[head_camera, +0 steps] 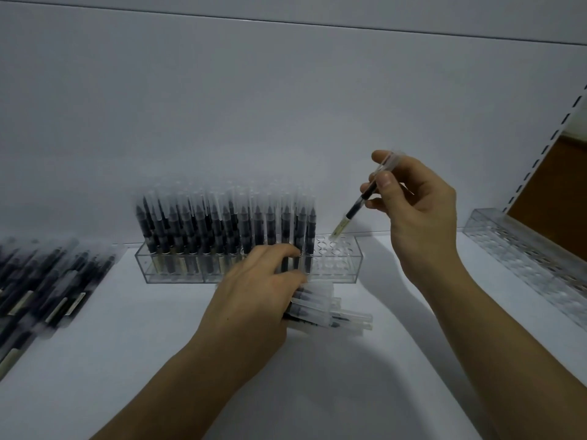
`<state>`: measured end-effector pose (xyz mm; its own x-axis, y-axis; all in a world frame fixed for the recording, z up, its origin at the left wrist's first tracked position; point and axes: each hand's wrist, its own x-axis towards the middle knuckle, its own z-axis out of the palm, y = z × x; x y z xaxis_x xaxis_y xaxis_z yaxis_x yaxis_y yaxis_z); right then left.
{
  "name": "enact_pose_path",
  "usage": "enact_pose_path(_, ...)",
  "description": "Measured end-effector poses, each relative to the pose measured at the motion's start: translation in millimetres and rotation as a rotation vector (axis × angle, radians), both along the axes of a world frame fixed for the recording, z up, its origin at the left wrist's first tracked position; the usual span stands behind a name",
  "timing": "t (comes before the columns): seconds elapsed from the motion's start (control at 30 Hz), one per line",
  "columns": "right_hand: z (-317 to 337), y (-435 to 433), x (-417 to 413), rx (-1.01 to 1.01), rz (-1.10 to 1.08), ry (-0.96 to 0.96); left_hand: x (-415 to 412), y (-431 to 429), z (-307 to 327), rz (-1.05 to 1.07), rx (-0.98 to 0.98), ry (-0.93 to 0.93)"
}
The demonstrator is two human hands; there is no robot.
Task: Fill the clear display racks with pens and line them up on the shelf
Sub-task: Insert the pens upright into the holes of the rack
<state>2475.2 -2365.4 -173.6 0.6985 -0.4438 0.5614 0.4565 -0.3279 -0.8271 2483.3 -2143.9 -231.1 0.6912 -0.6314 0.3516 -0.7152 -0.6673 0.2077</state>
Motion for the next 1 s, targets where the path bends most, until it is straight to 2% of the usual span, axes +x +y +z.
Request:
enact_pose_path(0.27,-4,6,19,-0.001,0.062,0.043,1,0,-1,0.008,0.005,-0.013)
enact_pose_path(0.73,-24,13,35,-0.443,0.036,0.215,1,1,-1,-0.051,-0.033,-0.04)
enact_pose_path(0.9,-26,15,24,-0.475,-0.008,0.145,2,4,1,-0.067,-0.118,-0.074)
enact_pose_path(1.0,-24,15,4,-0.421,0.003,0.058,1,7,7,-0.066,-0.299,-0.094)
